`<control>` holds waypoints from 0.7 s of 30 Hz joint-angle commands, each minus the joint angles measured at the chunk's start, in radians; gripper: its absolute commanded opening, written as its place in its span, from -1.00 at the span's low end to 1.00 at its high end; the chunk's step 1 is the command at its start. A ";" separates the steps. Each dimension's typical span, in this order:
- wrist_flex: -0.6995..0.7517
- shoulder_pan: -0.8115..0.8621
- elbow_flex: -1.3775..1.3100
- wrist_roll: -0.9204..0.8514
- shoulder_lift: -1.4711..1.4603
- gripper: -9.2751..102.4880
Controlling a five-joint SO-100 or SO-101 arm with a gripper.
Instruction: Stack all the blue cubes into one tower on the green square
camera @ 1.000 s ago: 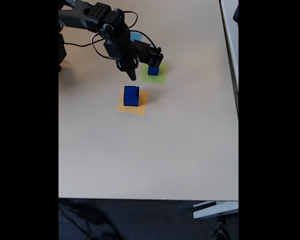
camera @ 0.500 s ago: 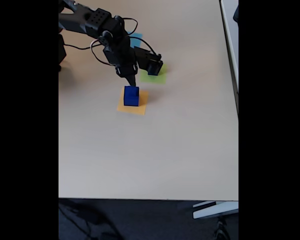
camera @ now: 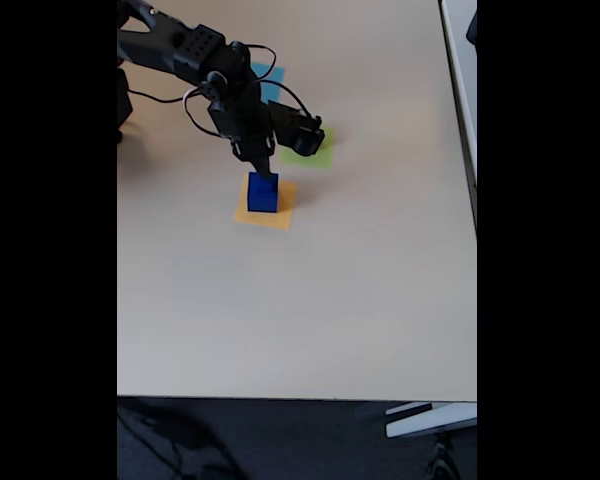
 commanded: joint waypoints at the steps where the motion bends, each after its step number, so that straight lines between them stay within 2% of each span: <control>1: -0.014 0.002 -0.005 0.011 0.012 -0.78; 21: -0.021 -0.006 0.014 0.018 0.020 -0.69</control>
